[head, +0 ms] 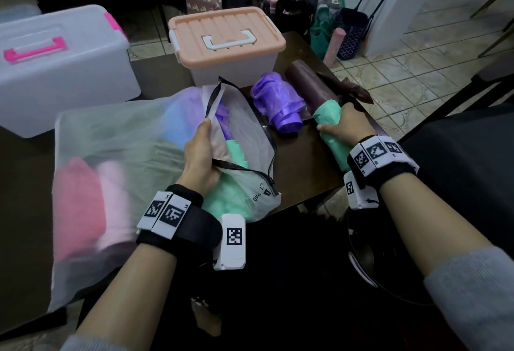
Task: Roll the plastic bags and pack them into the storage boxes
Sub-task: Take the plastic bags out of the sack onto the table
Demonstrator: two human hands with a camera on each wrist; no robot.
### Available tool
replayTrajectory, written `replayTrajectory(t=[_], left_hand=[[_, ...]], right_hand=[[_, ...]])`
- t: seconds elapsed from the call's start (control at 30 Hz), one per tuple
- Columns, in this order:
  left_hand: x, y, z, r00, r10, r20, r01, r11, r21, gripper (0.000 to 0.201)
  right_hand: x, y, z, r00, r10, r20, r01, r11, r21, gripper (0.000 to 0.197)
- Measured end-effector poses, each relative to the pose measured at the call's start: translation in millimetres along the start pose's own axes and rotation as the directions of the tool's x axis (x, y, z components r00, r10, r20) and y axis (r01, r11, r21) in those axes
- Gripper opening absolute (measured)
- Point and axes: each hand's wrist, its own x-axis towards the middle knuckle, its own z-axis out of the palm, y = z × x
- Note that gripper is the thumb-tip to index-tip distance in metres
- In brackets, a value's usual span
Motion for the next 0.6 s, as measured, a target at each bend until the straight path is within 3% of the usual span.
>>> replayTrajectory(t=[0.17, 0.27, 0.33, 0.43, 0.6], left_hand=[[-0.6, 0.9, 0.0, 1.000, 0.000, -0.006, 0.000, 1.000, -0.007, 0.018], [-0.7, 0.8, 0.4, 1.000, 0.000, -0.014, 0.000, 1.000, 0.004, 0.017], [-0.5, 0.6, 0.2, 1.000, -0.003, -0.015, 0.003, 1.000, 0.009, 0.017], [-0.2, 0.0, -0.6, 1.000, -0.008, -0.007, 0.008, 1.000, 0.002, 0.017], [-1.1, 0.1, 0.2, 1.000, -0.007, 0.003, 0.007, 1.000, 0.017, 0.016]], right_hand=[[-7.1, 7.0, -3.0, 0.997, 0.008, -0.078, -0.021, 0.986, -0.165, 0.087], [-19.4, 9.1, -0.8, 0.997, 0.070, 0.015, -0.063, 0.965, -0.255, 0.094], [-23.4, 10.2, 5.8, 0.993, 0.100, 0.063, -0.078, 0.955, -0.287, 0.085], [-23.8, 10.7, 12.0, 0.993, 0.118, 0.006, -0.112, 0.957, -0.267, 0.068], [-21.0, 13.2, 8.8, 0.993, 0.115, 0.018, -0.108, 0.968, -0.228, 0.067]])
